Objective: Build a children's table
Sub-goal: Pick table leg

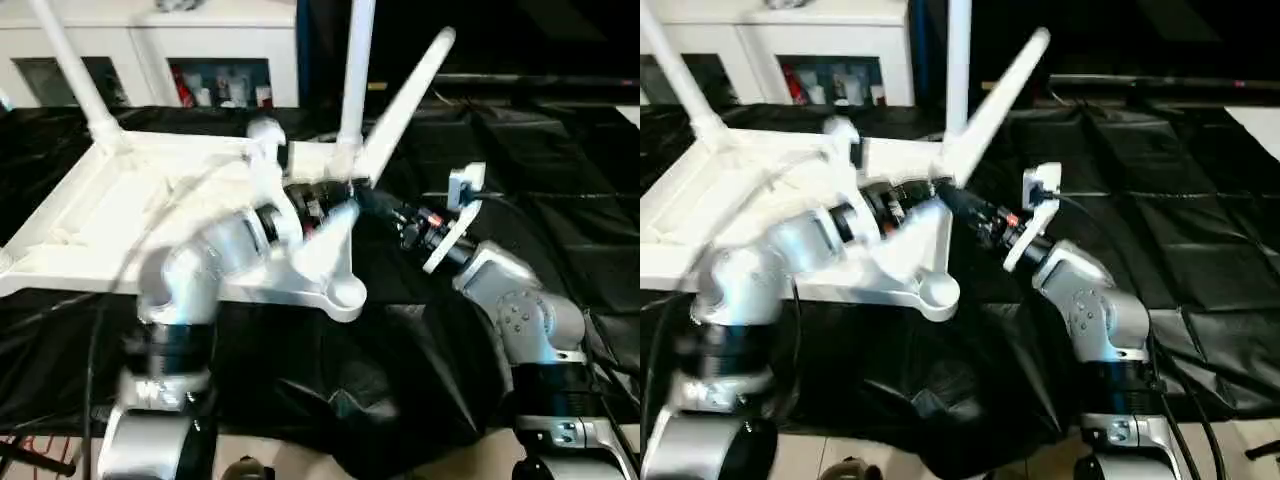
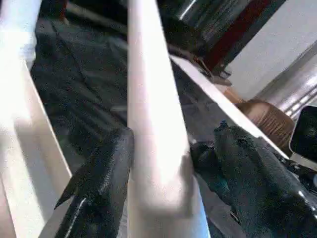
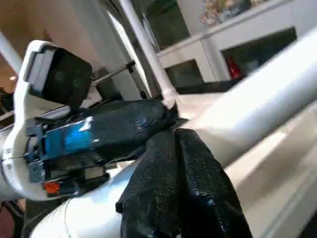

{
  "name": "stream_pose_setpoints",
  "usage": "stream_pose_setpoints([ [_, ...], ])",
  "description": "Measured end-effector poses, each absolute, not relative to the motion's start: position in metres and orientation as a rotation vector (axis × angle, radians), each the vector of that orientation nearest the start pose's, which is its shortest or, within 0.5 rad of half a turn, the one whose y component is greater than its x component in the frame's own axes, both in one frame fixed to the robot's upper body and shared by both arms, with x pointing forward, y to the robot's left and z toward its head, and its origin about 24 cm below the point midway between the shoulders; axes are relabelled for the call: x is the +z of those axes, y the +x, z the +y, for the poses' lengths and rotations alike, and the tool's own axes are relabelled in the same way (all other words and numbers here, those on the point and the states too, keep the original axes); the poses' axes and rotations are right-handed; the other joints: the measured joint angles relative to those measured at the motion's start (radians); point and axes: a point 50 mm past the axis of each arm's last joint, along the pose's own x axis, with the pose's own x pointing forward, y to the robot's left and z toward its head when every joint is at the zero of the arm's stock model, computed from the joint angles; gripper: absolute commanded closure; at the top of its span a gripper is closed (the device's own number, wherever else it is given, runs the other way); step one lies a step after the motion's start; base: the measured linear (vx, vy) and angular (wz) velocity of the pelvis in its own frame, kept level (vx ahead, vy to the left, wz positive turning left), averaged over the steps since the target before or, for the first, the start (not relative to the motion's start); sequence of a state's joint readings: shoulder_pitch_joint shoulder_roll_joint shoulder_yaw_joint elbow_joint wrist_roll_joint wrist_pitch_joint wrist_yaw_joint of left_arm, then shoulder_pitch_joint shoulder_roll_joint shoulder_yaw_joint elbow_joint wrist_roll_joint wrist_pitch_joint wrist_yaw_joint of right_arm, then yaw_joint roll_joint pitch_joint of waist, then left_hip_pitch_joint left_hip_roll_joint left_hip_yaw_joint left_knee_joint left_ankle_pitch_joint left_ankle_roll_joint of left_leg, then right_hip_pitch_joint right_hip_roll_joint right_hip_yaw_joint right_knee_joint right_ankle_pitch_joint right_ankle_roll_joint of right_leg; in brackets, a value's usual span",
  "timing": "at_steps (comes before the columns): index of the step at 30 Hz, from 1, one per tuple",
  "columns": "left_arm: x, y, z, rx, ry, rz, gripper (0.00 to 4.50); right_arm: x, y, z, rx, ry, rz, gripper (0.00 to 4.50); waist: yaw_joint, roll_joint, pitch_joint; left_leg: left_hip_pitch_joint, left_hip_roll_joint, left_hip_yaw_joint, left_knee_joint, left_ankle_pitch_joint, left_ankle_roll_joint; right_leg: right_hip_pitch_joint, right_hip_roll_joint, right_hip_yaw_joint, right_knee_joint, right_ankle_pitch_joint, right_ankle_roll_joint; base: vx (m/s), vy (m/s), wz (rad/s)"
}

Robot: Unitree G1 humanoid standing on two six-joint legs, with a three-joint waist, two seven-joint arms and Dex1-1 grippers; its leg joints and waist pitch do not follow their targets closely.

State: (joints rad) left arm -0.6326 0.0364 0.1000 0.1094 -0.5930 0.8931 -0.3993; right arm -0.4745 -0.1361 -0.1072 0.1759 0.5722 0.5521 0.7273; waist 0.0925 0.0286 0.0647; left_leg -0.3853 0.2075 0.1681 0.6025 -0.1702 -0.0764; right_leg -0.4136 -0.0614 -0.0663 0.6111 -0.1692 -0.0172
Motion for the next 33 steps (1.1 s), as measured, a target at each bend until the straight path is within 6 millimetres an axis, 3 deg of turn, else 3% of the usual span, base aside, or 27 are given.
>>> stream_pose_setpoints([
  [6,0.126,0.330,0.069,-0.817,-0.542,0.357,1.53,0.100,0.319,-0.119,0.870,0.502,0.126,4.46,-0.004,-0.001,0.000,0.001,0.000,0.000,0.000,0.000,0.000,0.000,0.000,0.000,0.000,0.000,0.000,0.000,0.000,0.00],
  [12,0.113,0.337,0.066,-0.765,-0.382,0.384,1.53,0.082,0.321,-0.119,0.818,0.504,0.206,4.46,-0.003,-0.001,-0.001,0.000,0.000,0.000,0.000,0.000,0.000,0.000,0.000,0.000,0.000,0.001,0.000,0.000,0.000,0.00],
  [18,0.117,0.343,0.075,-0.708,-0.182,0.298,1.53,0.083,0.326,-0.116,0.729,0.467,0.182,4.46,-0.005,0.000,-0.001,0.001,0.000,0.000,-0.001,0.000,0.000,0.000,0.000,0.000,0.000,0.002,-0.002,0.000,0.000,0.00],
  [19,0.118,0.344,0.078,-0.700,-0.156,0.286,1.53,0.087,0.330,-0.117,0.683,0.438,0.167,4.30,-0.005,0.000,-0.001,0.000,0.000,0.000,-0.001,0.000,0.000,-0.001,0.000,0.000,0.001,0.002,-0.002,0.000,0.000,0.00],
  [23,0.105,0.341,0.089,-0.683,-0.063,0.333,1.53,0.130,0.350,-0.138,0.510,0.366,0.007,4.00,-0.003,0.001,-0.001,0.001,0.000,0.000,0.000,0.001,-0.001,-0.001,0.000,0.001,0.000,0.002,-0.001,0.000,0.000,0.00],
  [25,0.101,0.340,0.096,-0.675,-0.003,0.348,1.15,0.143,0.354,-0.150,0.428,0.342,-0.020,3.72,-0.001,0.001,-0.001,0.001,0.000,0.000,-0.001,0.001,-0.001,-0.001,0.000,0.001,0.001,0.003,-0.001,0.000,0.000,0.00],
  [29,0.104,0.337,0.107,-0.677,0.063,0.328,1.03,0.141,0.355,-0.181,0.225,0.144,0.134,3.49,-0.001,0.001,0.000,0.000,-0.001,0.000,-0.001,0.000,-0.001,-0.001,0.000,0.001,0.000,0.003,-0.001,0.000,0.000,0.00],
  [30,0.104,0.337,0.110,-0.671,0.069,0.329,0.79,0.140,0.353,-0.185,0.204,0.118,0.162,3.28,-0.003,0.001,0.000,0.000,-0.001,0.001,-0.001,0.000,-0.001,-0.001,0.000,0.001,0.001,0.003,-0.001,0.000,0.000,0.00],
  [33,0.108,0.332,0.113,-0.701,0.085,0.305,0.69,0.126,0.339,-0.192,0.198,0.037,0.370,3.16,-0.005,0.001,0.000,0.002,0.000,0.000,-0.001,0.000,-0.001,0.000,0.001,0.001,0.001,0.002,-0.001,0.000,0.000,0.00],
])
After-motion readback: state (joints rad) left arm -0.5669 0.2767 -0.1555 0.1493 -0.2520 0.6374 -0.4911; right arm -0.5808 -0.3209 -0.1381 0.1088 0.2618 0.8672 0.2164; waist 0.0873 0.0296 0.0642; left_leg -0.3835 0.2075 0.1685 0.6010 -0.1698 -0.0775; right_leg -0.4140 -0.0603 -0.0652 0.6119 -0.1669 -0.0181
